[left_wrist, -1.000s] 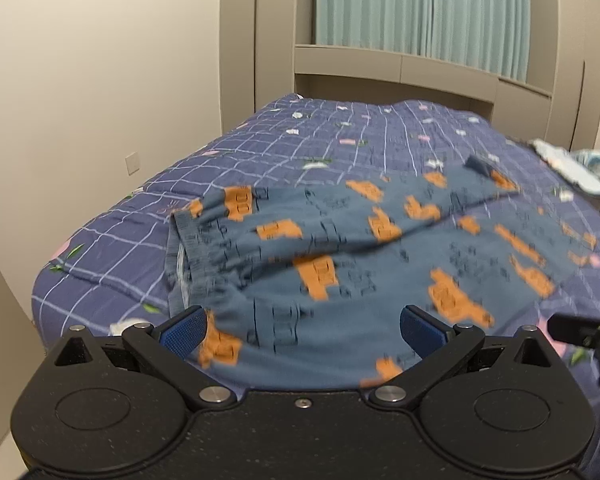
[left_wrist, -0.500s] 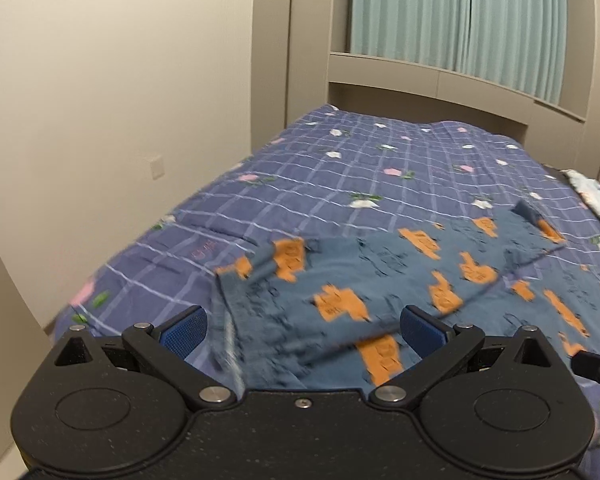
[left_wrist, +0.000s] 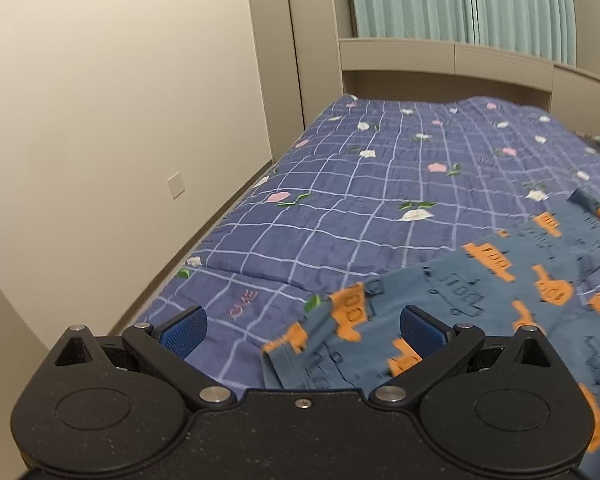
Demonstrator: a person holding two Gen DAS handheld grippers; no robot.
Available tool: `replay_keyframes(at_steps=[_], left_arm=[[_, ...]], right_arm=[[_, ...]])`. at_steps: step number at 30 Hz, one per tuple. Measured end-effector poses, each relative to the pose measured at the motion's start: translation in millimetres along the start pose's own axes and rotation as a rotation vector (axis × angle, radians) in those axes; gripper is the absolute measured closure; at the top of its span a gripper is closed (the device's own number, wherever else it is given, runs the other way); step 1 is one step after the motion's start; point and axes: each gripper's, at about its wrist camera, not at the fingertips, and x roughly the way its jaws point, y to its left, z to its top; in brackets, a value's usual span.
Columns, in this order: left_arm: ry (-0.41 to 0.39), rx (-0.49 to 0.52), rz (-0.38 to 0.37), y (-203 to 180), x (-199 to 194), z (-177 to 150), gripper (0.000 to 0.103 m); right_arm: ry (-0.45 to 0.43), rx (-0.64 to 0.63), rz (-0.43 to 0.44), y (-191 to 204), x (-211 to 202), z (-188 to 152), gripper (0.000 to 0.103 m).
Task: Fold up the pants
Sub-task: 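Move both tools to the pants' waistband corners, one at each corner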
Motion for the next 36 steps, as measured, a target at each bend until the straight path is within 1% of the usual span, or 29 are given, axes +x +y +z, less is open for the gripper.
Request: replay_keyframes(at_steps=[3,5,9,12,13,14,17,18,21,24,26,29,30,31,33,35,36], left_arm=[[0.023,0.022,0.014,2.8,22.7,8.6,0.000],[0.036,0.033,0.016,4.5,37.0,12.5,0.000],[0.068,0.057,0.024,6.0,68.3,18.6,0.001],[0.090,0.072,0.007,8.0,89.7,22.2,0.000],[0.095,0.075,-0.002,8.1,94.9,23.4,0.000],[0.099,0.080,-0.017,9.2,100.4,24.8,0.000],[0.097,0.120,-0.076,13.7,114.5,26.9,0.000],[0.089,0.142,-0.091,13.8,118.0,27.3,0.001],[0.073,0.196,-0.144,14.3,127.6,26.9,0.001],[0.097,0.206,-0.236,17.4,141.2,26.2,0.001],[0.121,0.210,-0.302,20.7,149.1,24.7,0.001],[0.135,0.229,-0.370,21.9,154.7,22.6,0.001],[0.145,0.242,-0.381,20.8,156.6,21.8,0.001],[0.154,0.251,-0.386,19.5,158.7,21.3,0.004],[0.183,0.260,-0.396,17.2,163.9,21.2,0.008],[0.208,0.256,-0.410,15.3,169.1,21.7,0.013],[0.218,0.254,-0.417,15.7,171.5,21.5,0.019]], right_arm=[[-0.029,-0.039,0.042,-6.6,20.3,11.4,0.000],[-0.029,-0.063,0.064,-13.1,40.5,20.0,0.000],[0.005,-0.139,0.104,-22.9,89.2,34.5,0.000],[0.037,-0.212,0.150,-24.8,123.4,39.9,0.000],[0.053,-0.224,0.177,-26.8,136.6,43.1,0.000],[0.058,-0.225,0.199,-29.1,145.6,46.0,0.000],[0.067,-0.225,0.302,-38.9,172.3,57.8,0.000],[0.084,-0.237,0.341,-41.1,181.4,62.0,0.000],[0.159,-0.265,0.421,-44.8,207.5,70.9,0.000],[0.189,-0.278,0.492,-45.8,226.9,76.4,0.000],[0.193,-0.306,0.503,-45.0,237.5,77.8,0.000],[0.218,-0.323,0.495,-46.1,253.8,79.5,0.001],[0.228,-0.314,0.501,-47.8,259.0,79.8,0.004],[0.235,-0.306,0.507,-50.0,262.5,80.0,0.011],[0.245,-0.305,0.515,-54.0,266.9,81.0,0.017],[0.250,-0.312,0.522,-58.5,267.2,81.8,0.022],[0.255,-0.317,0.525,-60.2,267.7,82.8,0.027]])
